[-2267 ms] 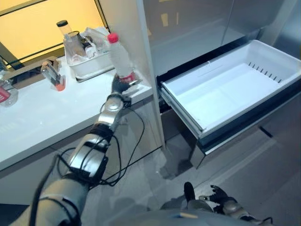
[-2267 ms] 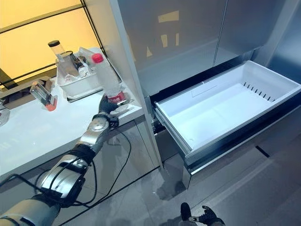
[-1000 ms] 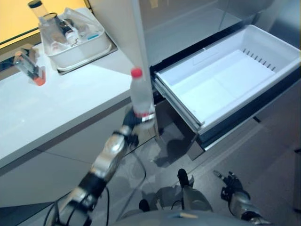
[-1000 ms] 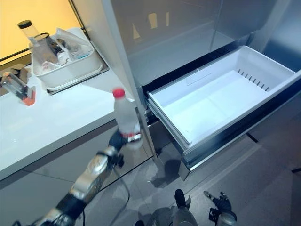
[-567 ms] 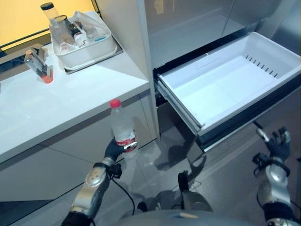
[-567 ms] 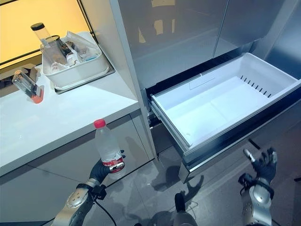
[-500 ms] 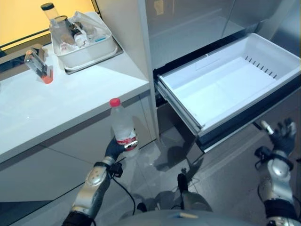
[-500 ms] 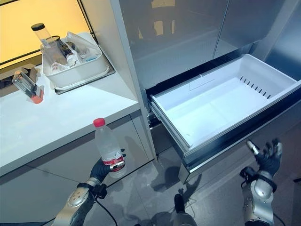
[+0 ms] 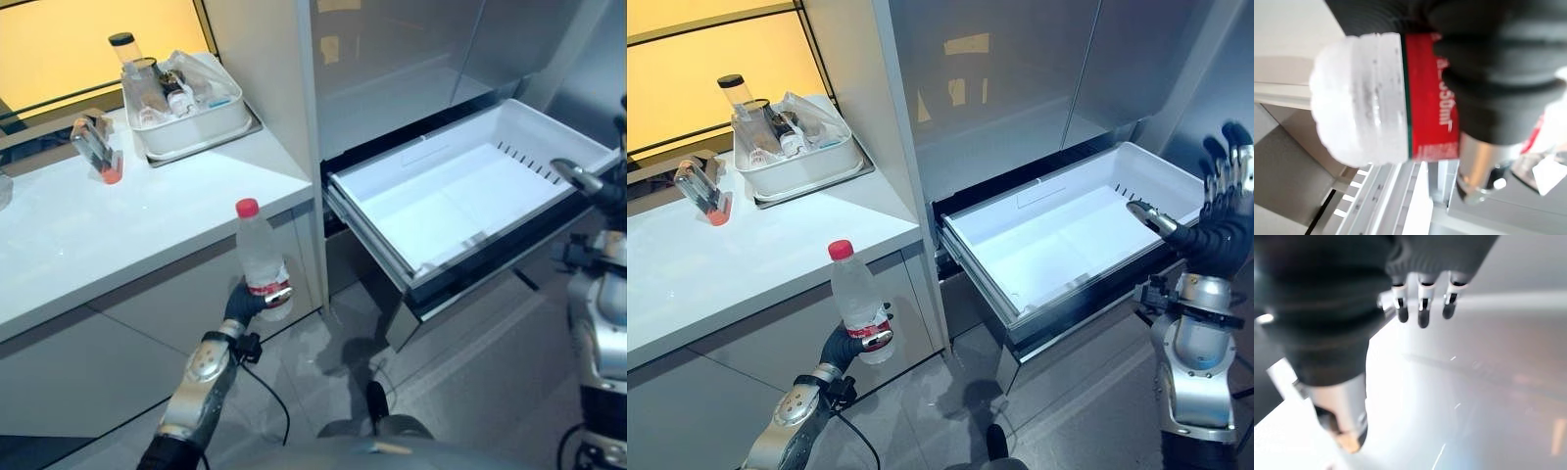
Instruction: Take the drinks into the refrigerator
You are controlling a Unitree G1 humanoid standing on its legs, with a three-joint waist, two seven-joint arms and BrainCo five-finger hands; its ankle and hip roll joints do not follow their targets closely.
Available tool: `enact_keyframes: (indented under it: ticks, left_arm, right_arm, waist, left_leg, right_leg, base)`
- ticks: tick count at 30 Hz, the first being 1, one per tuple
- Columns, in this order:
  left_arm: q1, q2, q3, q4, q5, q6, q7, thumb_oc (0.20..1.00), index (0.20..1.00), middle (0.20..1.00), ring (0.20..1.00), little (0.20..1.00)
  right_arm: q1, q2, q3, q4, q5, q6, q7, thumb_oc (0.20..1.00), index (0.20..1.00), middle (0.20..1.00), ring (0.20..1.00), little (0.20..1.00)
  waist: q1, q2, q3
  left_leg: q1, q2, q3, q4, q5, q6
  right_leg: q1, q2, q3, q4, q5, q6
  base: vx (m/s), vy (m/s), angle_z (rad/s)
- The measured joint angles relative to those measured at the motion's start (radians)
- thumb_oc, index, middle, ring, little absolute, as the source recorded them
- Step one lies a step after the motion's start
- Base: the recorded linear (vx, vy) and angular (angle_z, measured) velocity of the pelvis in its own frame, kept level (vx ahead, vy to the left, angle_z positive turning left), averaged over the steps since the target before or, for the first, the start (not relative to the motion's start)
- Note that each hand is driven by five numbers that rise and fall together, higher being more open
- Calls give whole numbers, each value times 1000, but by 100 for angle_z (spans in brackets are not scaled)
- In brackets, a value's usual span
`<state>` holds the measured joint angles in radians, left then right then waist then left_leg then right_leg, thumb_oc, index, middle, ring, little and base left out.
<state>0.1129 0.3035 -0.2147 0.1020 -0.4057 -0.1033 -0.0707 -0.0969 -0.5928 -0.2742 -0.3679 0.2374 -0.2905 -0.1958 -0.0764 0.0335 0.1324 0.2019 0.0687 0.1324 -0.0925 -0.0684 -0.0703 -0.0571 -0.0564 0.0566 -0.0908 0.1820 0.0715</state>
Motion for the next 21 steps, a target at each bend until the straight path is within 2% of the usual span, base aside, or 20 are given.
enact_keyframes:
  ticks: [4, 5, 7, 9, 10, 14, 17, 21]
  left_arm:
    - [-2, 2, -5, 0, 0, 0, -7, 200, 200, 200, 200, 200]
    - [-6, 8, -11, 0, 0, 0, -7, 200, 200, 200, 200, 200]
    - [-13, 15, -24, -1, 0, 0, -9, 200, 200, 200, 200, 200]
    - [-21, 38, -53, 1, 0, 0, -10, 200, 200, 200, 200, 200]
    - [-40, 55, -92, 3, 0, 2, -12, 200, 200, 200, 200, 200]
    - [-60, 56, -142, 6, 1, 1, -19, 200, 200, 200, 200, 200]
    - [-73, 62, -155, 20, 21, 1, -13, 200, 200, 200, 200, 200]
    - [-104, 69, -156, 41, 120, 1, 28, 200, 200, 200, 200, 200]
  right_arm:
    - [-132, -64, 162, 1, 14, 13, 74, 1000, 1000, 1000, 1000, 1000]
    - [-188, -84, 239, 31, 29, 15, 94, 1000, 1000, 1000, 1000, 1000]
    - [-220, -98, 290, 65, 49, 27, 126, 1000, 1000, 1000, 1000, 1000]
    - [-309, -152, 433, 178, 72, 58, 165, 1000, 1000, 1000, 1000, 1000]
    - [-360, -198, 529, 257, 89, 102, 201, 1000, 1000, 1000, 1000, 1000]
    - [-457, -183, 687, 437, 110, 168, 264, 1000, 1000, 1000, 1000, 1000]
    - [-502, -101, 756, 529, 115, 189, 288, 1000, 1000, 1000, 1000, 1000]
    - [-498, -7, 768, 554, 119, 202, 311, 1000, 1000, 1000, 1000, 1000]
  waist:
    - [18, -4, -6]
    - [18, -9, -11]
    - [39, -17, -16]
    - [55, -26, -24]
    - [62, -34, -30]
    - [92, -42, -35]
    - [91, -39, -34]
    - [93, -31, -31]
  left_leg:
    - [13, 2, -2, 4, 4, -5]
    - [16, 2, -3, 4, 4, -5]
    - [15, 2, -9, 4, 5, -6]
    - [15, 2, -16, 4, 4, -4]
    - [15, 1, -15, 4, 6, -6]
    - [15, 2, -28, 4, 8, -6]
    - [15, 3, -34, 4, 9, -7]
    - [13, 4, -52, 4, 9, -6]
  right_leg:
    - [15, 0, -8, 0, 0, -1]
    - [18, 0, -9, 0, 0, -1]
    - [20, -1, -12, 0, -1, -1]
    - [23, -3, -16, 0, -1, -2]
    - [23, -3, -15, 0, -1, -2]
    - [29, -5, -28, 0, -2, -2]
    - [32, -7, -39, 0, 0, -5]
    - [39, -11, -55, 0, -4, -5]
  base:
    - [-4, -7, 2]
    - [-5, -14, 4]
    - [8, -11, 6]
    - [21, -4, 6]
    - [-13, -7, 15]
    - [-4, -3, 6]
    - [10, 3, 6]
    - [23, -10, 12]
